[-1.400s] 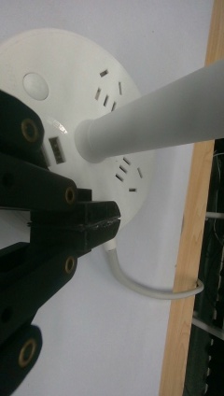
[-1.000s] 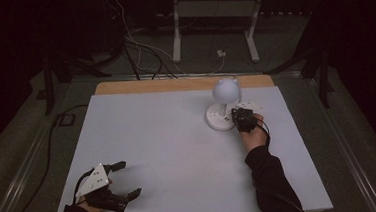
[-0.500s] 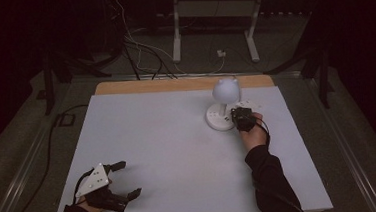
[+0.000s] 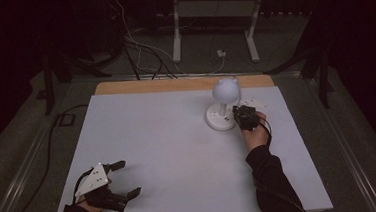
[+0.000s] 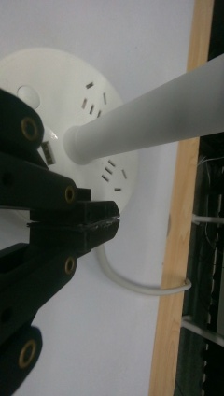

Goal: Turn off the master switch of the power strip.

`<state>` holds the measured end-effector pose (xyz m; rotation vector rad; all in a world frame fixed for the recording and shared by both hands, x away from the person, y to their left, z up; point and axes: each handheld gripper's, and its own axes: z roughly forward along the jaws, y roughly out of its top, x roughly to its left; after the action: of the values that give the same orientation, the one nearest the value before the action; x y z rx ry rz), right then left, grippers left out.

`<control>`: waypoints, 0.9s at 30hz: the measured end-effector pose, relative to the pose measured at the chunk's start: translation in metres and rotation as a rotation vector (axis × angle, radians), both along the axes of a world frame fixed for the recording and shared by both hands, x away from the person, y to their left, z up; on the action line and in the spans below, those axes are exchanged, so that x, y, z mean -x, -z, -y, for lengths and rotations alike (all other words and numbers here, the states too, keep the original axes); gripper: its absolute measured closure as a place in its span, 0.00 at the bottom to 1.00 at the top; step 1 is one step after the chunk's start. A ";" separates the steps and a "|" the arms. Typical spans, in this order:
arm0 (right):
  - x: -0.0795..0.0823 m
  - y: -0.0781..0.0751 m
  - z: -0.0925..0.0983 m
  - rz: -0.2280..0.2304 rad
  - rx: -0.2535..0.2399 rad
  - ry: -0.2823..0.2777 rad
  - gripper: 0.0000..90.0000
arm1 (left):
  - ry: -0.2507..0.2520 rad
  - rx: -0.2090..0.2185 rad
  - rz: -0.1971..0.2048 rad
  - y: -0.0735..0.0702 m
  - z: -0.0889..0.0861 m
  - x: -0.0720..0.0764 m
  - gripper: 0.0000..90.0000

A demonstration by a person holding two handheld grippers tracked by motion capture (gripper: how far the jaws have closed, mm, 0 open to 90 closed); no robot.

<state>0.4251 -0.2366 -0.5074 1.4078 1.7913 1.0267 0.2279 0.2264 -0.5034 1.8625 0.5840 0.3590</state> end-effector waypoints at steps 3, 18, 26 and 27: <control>0.002 -0.004 0.003 0.012 -0.012 -0.011 0.89 | 0.002 -0.001 0.002 0.000 0.000 0.001 0.00; 0.017 -0.010 0.015 -0.020 -0.018 -0.097 0.40 | 0.001 -0.003 0.004 0.000 0.001 0.001 0.00; 0.029 -0.019 0.019 -0.050 -0.055 -0.126 0.24 | 0.001 -0.002 0.005 -0.001 0.001 0.001 0.00; 0.029 -0.019 0.019 -0.050 -0.055 -0.126 0.24 | 0.001 -0.003 0.006 -0.001 0.001 0.001 0.00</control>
<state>0.3958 -0.2555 -0.4886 1.3792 1.9221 1.1214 0.2268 0.2256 -0.5028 1.8639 0.5788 0.3656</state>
